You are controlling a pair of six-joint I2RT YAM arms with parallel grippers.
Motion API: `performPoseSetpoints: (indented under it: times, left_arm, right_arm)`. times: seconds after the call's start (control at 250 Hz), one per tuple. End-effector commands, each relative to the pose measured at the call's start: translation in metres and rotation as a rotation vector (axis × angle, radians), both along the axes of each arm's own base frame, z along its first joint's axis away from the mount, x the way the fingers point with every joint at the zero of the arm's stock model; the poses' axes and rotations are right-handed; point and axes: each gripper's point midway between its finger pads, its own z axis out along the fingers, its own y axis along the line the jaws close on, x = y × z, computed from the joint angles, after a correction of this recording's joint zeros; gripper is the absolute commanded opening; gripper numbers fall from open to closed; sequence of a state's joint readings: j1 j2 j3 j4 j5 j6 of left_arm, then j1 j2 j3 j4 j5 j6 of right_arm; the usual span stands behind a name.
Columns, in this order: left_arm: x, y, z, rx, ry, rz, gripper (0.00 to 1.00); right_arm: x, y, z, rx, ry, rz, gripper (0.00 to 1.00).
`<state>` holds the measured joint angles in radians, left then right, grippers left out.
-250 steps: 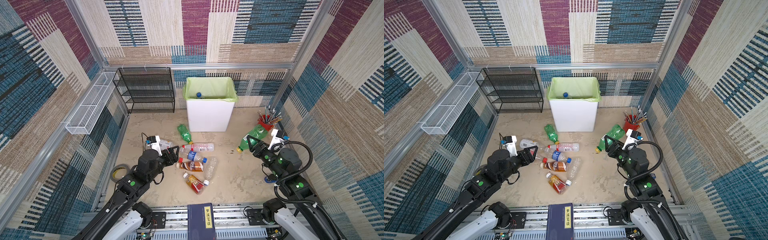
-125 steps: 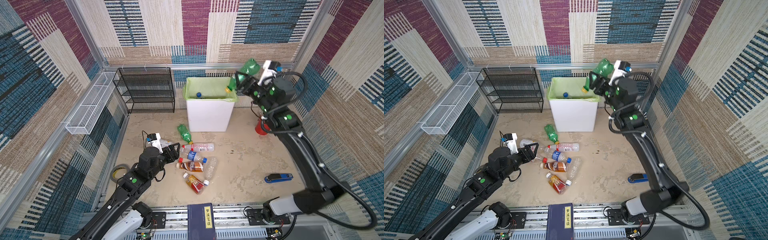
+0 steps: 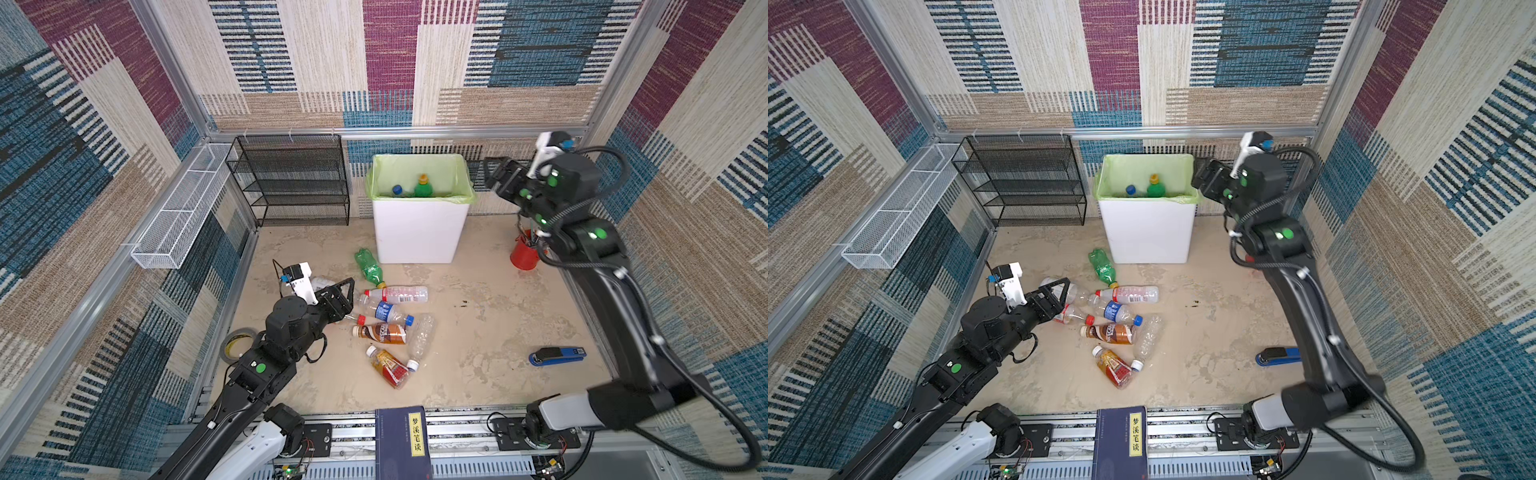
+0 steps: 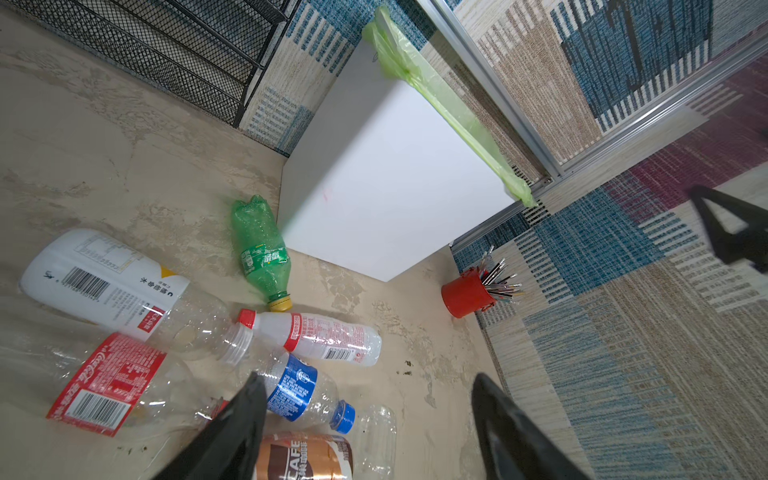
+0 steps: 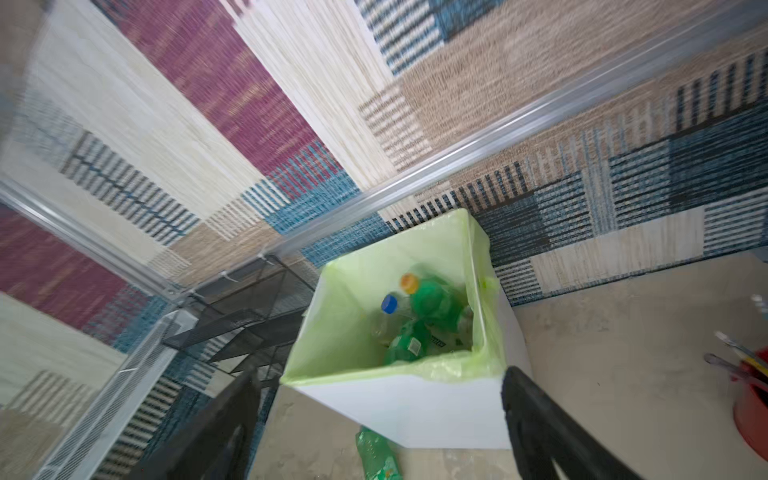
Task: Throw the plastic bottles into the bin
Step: 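Return right gripper to the pile and lower onto the clear bottle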
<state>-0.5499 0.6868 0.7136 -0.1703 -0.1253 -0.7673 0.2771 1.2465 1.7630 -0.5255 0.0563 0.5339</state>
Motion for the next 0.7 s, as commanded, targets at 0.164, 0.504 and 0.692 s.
performPoseSetpoints:
  times: [0.164,0.504,0.692]
  left_arm:
    - [-0.008,0.009,-0.028,-0.020,0.065,0.030,0.78]
    - [-0.036,0.034,-0.061,-0.029,0.149,0.089,0.76]
    - [-0.053,0.047,-0.075,-0.039,0.196,0.118,0.75]
  right_arm:
    - [-0.054,-0.013,-0.111,0.100,0.236,-0.002,0.85]
    - [-0.090,0.038,-0.308,0.194,0.795,0.202,0.79]
    - [-0.116,0.064,-0.367,0.182,0.978,0.283,0.79]
